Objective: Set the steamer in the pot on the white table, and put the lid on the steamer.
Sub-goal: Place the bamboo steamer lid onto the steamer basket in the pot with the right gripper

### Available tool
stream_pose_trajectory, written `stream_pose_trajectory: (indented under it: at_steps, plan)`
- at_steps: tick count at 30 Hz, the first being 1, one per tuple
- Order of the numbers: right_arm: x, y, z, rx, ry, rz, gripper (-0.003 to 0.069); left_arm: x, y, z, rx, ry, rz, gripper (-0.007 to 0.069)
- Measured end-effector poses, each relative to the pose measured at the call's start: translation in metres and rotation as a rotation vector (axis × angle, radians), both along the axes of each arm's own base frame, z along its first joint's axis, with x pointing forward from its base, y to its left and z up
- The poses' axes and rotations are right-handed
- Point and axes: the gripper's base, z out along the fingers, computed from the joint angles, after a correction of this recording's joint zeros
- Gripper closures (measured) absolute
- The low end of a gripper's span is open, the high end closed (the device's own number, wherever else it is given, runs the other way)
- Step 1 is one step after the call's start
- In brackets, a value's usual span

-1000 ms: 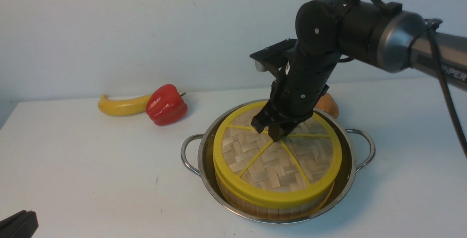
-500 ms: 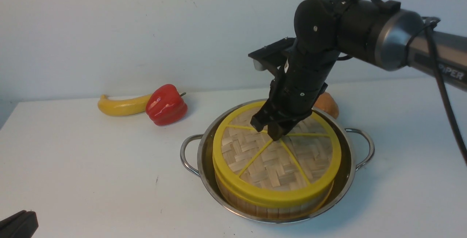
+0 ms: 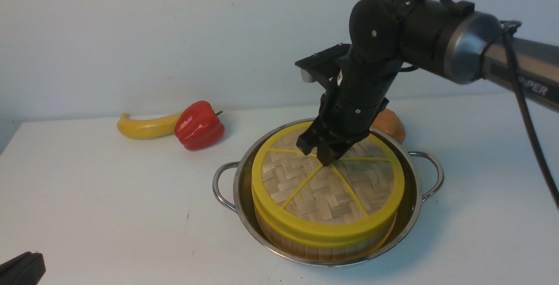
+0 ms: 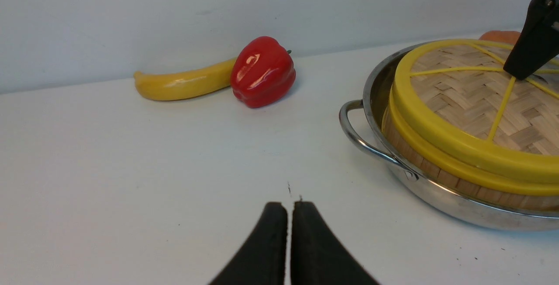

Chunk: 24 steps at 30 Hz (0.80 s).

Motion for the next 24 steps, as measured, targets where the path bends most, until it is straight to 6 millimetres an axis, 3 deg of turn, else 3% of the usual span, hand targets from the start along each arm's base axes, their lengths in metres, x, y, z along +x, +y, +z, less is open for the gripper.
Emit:
stream_pose_trajectory:
  at_steps: [24]
  plan:
    - [-0.0047, 0.0090, 0.0003, 0.008, -0.011, 0.022, 0.0515, 0.0000, 0.0000, 0.0001, 0.000, -0.001, 0.000, 0.0615]
